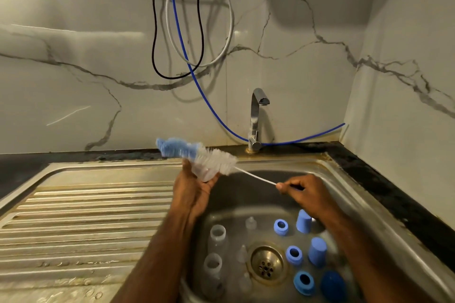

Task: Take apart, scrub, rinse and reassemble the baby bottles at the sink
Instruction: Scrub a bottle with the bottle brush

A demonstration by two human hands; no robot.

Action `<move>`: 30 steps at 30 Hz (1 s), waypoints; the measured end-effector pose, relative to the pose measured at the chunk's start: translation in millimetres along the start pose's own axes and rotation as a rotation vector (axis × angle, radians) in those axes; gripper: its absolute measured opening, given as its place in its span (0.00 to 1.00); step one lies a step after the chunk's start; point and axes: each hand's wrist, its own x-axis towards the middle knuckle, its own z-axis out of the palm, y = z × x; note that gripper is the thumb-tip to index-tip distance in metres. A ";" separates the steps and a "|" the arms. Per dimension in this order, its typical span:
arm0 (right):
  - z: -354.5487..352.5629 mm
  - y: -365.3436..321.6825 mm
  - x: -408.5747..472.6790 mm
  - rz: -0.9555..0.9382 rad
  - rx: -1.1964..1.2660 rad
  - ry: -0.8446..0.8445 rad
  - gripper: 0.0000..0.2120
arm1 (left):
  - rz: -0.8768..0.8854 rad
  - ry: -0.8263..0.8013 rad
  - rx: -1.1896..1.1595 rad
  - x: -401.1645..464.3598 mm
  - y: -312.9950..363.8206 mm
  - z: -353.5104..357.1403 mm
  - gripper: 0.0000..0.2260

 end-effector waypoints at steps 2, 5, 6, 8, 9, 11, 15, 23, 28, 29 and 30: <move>2.0 1.1 -3.4 -0.007 -0.012 -0.019 0.09 | -0.009 0.024 0.043 2.6 -0.5 3.3 0.14; 21.5 -17.0 -4.3 -0.079 -0.021 -0.004 0.09 | -0.053 0.018 0.109 -1.8 -12.3 18.3 0.10; 25.6 -22.3 -3.0 -0.094 -0.003 0.015 0.09 | -0.035 -0.018 0.089 -5.0 -13.6 20.5 0.12; 25.2 -26.5 -2.1 -0.091 0.047 0.045 0.08 | -0.033 -0.065 0.016 -9.0 -9.3 17.5 0.23; 21.2 -25.1 -2.0 -0.075 0.075 0.051 0.08 | -0.041 -0.072 -0.013 -7.9 -6.3 13.3 0.29; 10.2 -17.2 -2.7 -0.035 0.100 0.057 0.06 | -0.042 -0.100 -0.053 -4.8 1.4 6.6 0.33; 6.4 -8.2 -3.3 0.001 0.104 0.054 0.08 | -0.105 -0.103 -0.152 -7.0 2.8 10.9 0.27; 15.8 -9.6 2.4 -0.009 0.079 0.037 0.09 | -0.010 0.017 -0.042 1.2 5.6 -1.9 0.19; 22.3 -11.0 -0.6 -0.041 0.019 0.045 0.10 | -0.092 -0.023 0.056 -5.3 -10.0 11.2 0.20; 26.7 -16.3 -0.3 -0.056 0.017 0.048 0.11 | -0.091 -0.030 0.100 -8.5 -13.6 16.6 0.22; 28.6 -18.0 1.0 -0.054 0.032 0.052 0.11 | -0.082 -0.035 0.119 -9.5 -15.3 18.5 0.23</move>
